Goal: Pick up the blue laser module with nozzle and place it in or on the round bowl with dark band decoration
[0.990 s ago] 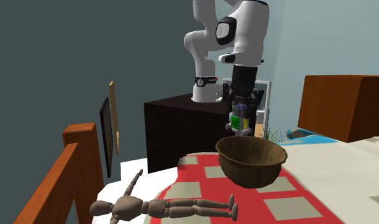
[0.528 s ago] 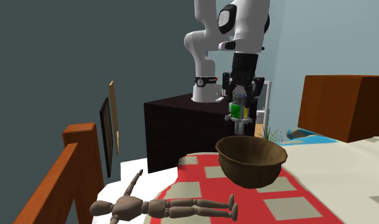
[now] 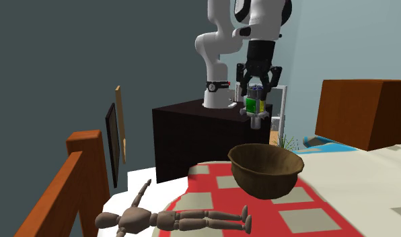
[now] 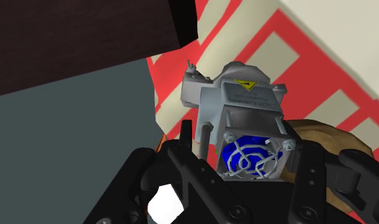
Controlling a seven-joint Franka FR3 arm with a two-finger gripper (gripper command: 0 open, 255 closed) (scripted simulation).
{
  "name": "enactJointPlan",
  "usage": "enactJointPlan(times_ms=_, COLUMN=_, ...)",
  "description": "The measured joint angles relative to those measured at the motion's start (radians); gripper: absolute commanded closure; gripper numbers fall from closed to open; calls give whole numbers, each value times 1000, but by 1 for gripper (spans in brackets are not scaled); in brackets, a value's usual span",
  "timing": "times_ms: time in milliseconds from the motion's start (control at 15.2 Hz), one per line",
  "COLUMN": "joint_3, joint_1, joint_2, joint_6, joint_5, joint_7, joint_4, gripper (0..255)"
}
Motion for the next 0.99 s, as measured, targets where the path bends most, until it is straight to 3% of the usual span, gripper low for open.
enactJointPlan(times_ms=660, joint_3=-11, joint_1=13, joint_2=-135, joint_6=-137, joint_5=120, joint_7=-96, joint_4=32, gripper=255)
enactJointPlan(times_ms=990, joint_3=-11, joint_1=-16, joint_2=4, joint_6=-202, joint_5=8, joint_7=-42, joint_4=206, gripper=255)
